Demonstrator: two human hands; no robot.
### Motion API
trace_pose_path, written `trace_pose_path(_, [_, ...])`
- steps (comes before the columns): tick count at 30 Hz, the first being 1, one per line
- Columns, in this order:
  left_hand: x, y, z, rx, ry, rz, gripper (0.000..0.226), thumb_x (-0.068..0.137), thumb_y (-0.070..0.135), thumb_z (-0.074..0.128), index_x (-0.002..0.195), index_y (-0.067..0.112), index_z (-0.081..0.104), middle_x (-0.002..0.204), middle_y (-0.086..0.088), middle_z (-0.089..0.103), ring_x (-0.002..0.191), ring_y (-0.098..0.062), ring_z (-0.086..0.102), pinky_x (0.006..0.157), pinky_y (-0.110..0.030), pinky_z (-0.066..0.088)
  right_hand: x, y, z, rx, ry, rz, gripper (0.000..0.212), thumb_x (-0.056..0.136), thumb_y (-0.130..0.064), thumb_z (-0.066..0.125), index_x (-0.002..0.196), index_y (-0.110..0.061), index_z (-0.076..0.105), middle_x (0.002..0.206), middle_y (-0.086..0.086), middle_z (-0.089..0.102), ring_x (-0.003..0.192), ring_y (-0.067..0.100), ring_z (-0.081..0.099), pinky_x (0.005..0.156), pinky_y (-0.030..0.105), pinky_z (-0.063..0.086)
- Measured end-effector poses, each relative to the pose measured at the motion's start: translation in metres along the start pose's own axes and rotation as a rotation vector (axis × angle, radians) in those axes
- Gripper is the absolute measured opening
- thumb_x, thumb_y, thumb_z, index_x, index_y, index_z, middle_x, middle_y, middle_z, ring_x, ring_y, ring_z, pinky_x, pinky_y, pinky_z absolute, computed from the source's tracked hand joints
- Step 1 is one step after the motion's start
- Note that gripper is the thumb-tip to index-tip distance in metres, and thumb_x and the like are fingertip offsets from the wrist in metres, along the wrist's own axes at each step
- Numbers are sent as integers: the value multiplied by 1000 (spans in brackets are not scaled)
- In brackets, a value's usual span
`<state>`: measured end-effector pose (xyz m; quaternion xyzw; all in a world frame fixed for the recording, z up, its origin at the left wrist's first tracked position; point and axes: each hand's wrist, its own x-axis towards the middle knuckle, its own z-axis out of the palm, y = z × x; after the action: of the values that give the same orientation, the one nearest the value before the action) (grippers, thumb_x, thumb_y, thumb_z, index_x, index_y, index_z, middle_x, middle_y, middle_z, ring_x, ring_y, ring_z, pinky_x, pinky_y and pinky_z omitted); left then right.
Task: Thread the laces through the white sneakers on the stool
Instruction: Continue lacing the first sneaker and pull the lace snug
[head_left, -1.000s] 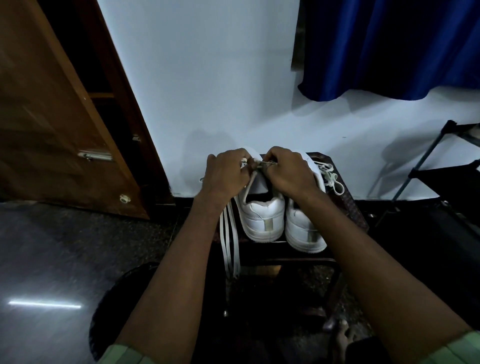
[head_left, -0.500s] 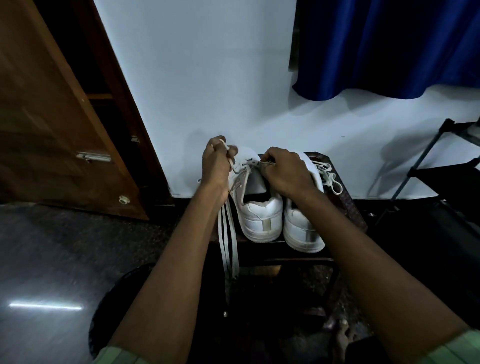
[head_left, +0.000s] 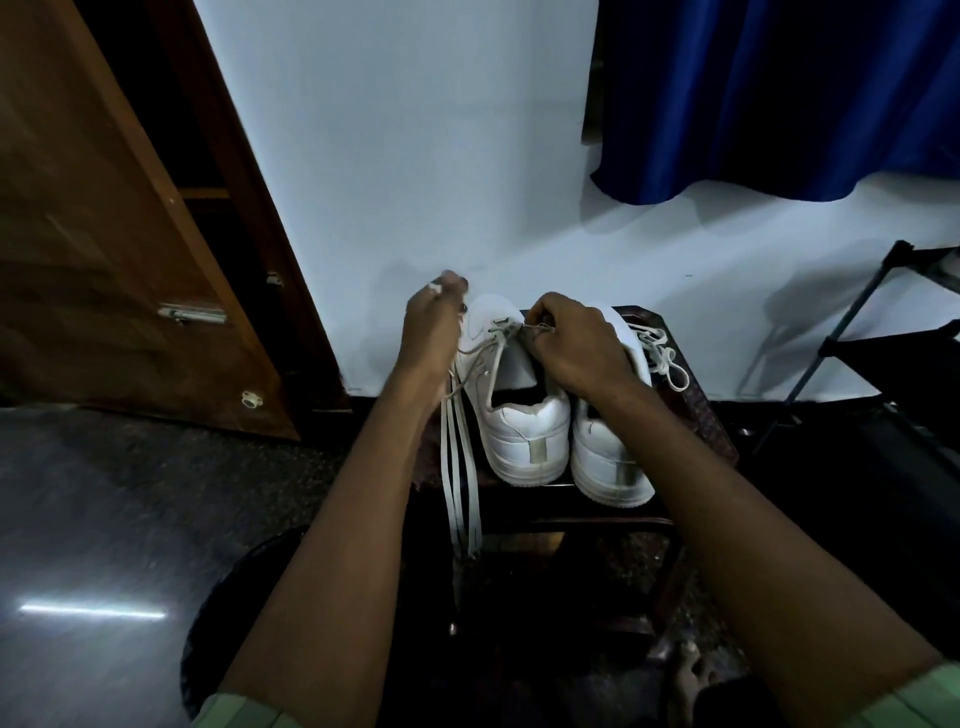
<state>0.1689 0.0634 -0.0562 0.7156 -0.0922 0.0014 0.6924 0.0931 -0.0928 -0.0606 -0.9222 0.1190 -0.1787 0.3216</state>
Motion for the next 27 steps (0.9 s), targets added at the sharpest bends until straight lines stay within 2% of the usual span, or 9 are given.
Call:
trace_pose_path(3, [-1,8,-2,-260,12,-184,26,101,36,58,81,19,57,70,4,46,52,-8,38,48,-21,31,-3,-2,-2,15,-52,-128,40,94,-17,57,129,-36,59,114,3,72,108,24,64,81,34,44])
trace_pose_path(7, [-4,-3,-4,150,-118,-46,40,86,62,67,82,23,57,74,8,58,67,-12,57,67,-34,47,0,1,2,-89,-103,-200,33,93,-17,51,114,-34,70,109,4,69,106,28,64,82,38,49])
trace_pose_path(11, [-12,-6,4,544,-249,51,51,64,57,70,100,22,58,100,5,72,102,-23,68,95,-46,54,4,0,5,-211,-105,-208,26,95,-16,53,113,-29,67,97,-2,54,97,27,59,74,35,37])
trace_pose_path(13, [-13,-6,4,702,-187,125,48,66,48,65,103,19,58,101,4,71,101,-26,67,93,-42,53,7,4,7,-211,-111,-218,23,95,-14,55,112,-26,64,99,0,52,96,29,58,75,37,41])
trace_pose_path(16, [-13,-7,3,634,-143,57,37,70,41,64,97,17,60,93,4,70,96,-26,65,84,-37,53,9,11,10,4,-88,-174,12,99,-8,54,102,-19,57,104,8,55,95,26,55,85,40,48])
trace_pose_path(18, [-11,-13,4,535,-149,12,30,74,40,65,92,16,61,90,2,70,98,-25,66,83,-39,54,11,10,6,252,-30,-38,10,102,-9,54,97,-17,56,103,6,57,92,17,52,80,20,46])
trace_pose_path(20, [-13,-17,9,469,-153,-7,20,81,37,65,84,19,58,83,4,66,94,-25,65,75,-36,49,12,10,2,430,-34,113,14,105,-14,53,91,-18,56,96,0,58,87,12,52,75,22,42])
trace_pose_path(24, [-19,-15,18,514,-102,65,25,76,46,53,74,21,49,72,7,55,83,-27,58,72,-35,42,9,10,7,187,-53,-125,33,99,-43,61,79,-17,53,80,3,55,81,16,50,73,35,38])
trace_pose_path(27, [-20,-17,20,481,-77,51,28,74,47,54,75,20,52,73,4,60,85,-30,62,73,-37,46,10,7,10,29,21,-274,26,93,-42,60,74,-26,51,76,0,51,86,21,51,75,34,33])
